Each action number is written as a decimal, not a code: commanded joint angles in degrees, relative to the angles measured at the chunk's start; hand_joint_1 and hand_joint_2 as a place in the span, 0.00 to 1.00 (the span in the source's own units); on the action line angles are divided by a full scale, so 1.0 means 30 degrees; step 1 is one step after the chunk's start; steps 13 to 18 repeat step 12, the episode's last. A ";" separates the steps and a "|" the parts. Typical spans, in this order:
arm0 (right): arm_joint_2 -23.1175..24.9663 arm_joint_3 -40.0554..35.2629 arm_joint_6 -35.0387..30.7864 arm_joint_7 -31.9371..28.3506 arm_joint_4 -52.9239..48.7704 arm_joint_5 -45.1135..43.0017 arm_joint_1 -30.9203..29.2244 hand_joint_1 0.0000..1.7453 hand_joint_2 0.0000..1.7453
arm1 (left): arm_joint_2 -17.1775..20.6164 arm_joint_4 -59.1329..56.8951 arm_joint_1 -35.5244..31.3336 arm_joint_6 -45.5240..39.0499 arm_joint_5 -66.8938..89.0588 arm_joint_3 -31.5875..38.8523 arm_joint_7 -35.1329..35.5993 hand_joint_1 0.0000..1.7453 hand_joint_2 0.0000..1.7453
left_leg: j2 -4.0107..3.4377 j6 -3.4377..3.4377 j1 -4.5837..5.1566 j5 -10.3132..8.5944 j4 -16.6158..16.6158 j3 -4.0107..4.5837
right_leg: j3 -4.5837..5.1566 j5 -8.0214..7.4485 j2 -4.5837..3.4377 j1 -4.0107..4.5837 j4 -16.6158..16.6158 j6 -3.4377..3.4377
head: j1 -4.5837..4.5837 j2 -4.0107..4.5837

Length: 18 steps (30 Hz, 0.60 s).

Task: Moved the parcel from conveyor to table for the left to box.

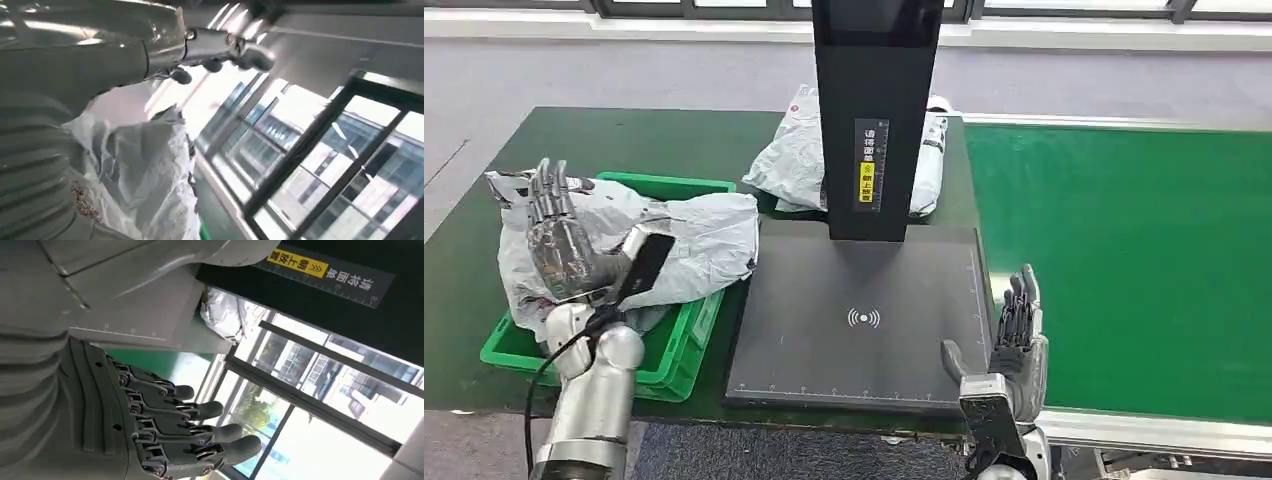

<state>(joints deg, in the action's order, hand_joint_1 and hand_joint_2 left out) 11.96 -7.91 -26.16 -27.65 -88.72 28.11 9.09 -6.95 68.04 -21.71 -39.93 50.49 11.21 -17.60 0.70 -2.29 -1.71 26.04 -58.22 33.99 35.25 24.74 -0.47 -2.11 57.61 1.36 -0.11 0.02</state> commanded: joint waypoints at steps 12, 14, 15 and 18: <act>-0.1111 0.0942 0.2450 -0.1182 0.3544 -0.2564 -0.3167 0.00 1.00 | -0.0725 -0.1485 -0.1894 0.8337 -1.2986 -0.5574 -0.4378 0.00 1.00 | 0.0060 0.0037 -0.0009 -0.0037 0.0015 -0.0028 | -0.0060 -0.0009 0.0098 0.0024 -0.0039 -0.0053 | -0.0007 -0.0007; -0.1111 0.0942 0.2450 -0.1182 0.3544 -0.2564 -0.3167 0.00 1.00 | -0.0725 -0.1485 -0.1894 0.8337 -1.2986 -0.5574 -0.4378 0.00 1.00 | 0.0060 0.0037 -0.0009 -0.0037 0.0015 -0.0028 | -0.0060 -0.0009 0.0098 0.0024 -0.0039 -0.0053 | -0.0007 -0.0007; -0.1111 0.0942 0.2450 -0.1182 0.3544 -0.2564 -0.3167 0.00 1.00 | -0.0725 -0.1485 -0.1894 0.8337 -1.2986 -0.5574 -0.4378 0.00 1.00 | 0.0060 0.0037 -0.0009 -0.0037 0.0015 -0.0028 | -0.0060 -0.0009 0.0098 0.0024 -0.0039 -0.0053 | -0.0007 -0.0007; -0.1111 0.0942 0.2450 -0.1182 0.3544 -0.2564 -0.3167 0.00 1.00 | -0.0725 -0.1485 -0.1894 0.8337 -1.2986 -0.5574 -0.4378 0.00 1.00 | 0.0060 0.0037 -0.0009 -0.0037 0.0015 -0.0028 | -0.0060 -0.0009 0.0098 0.0024 -0.0039 -0.0053 | -0.0007 -0.0007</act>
